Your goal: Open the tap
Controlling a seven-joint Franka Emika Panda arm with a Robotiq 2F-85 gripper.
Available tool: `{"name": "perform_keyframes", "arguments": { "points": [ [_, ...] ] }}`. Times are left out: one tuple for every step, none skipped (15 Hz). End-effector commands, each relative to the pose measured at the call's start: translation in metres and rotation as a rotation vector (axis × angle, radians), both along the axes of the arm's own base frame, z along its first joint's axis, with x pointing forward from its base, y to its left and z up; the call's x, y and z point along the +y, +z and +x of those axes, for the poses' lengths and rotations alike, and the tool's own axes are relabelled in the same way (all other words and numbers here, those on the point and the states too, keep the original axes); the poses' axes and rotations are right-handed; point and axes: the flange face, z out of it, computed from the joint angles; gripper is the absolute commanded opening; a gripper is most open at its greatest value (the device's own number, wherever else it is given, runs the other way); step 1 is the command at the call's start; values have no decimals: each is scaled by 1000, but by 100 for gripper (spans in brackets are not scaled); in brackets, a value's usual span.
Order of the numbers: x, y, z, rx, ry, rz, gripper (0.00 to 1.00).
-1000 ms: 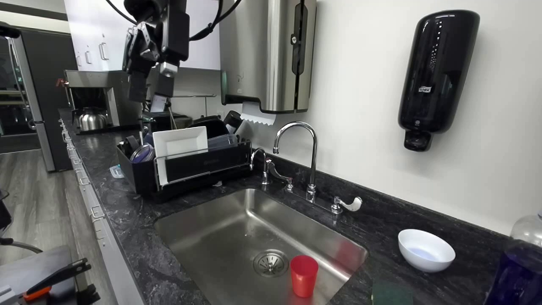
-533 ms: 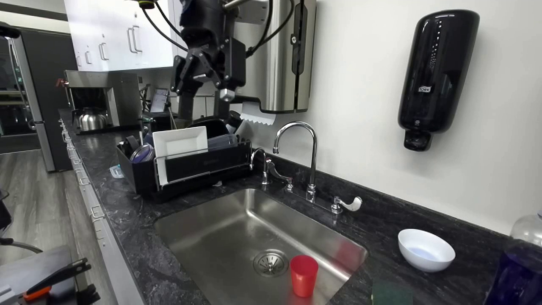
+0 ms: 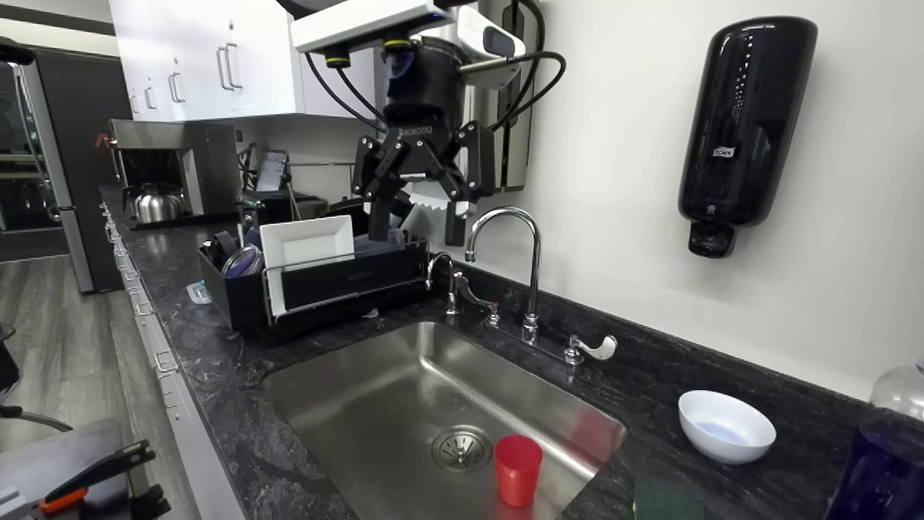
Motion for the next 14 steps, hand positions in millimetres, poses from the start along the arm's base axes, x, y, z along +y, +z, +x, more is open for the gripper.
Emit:
{"name": "perform_keyframes", "arguments": {
  "points": [
    [-8,-10,19,-11,63,19,100],
    [-9,-14,26,-23,82,18,100],
    [-11,-18,34,-33,98,13,100],
    [-12,-20,41,-47,111,8,100],
    [-15,-23,50,-57,126,5,100],
    [-16,-26,58,-68,141,4,100],
    [-18,-28,67,-79,150,-2,100],
    [-19,-29,75,-88,166,-4,100],
    [-19,-30,83,-95,171,-12,100],
    [-18,-27,88,-98,172,-13,100],
    [-14,-28,77,-90,153,-28,100],
    [-14,-28,83,-94,156,-32,100],
    [-14,-28,86,-97,157,-34,100],
    [-14,-28,87,-97,157,-34,100]
  ]
}}
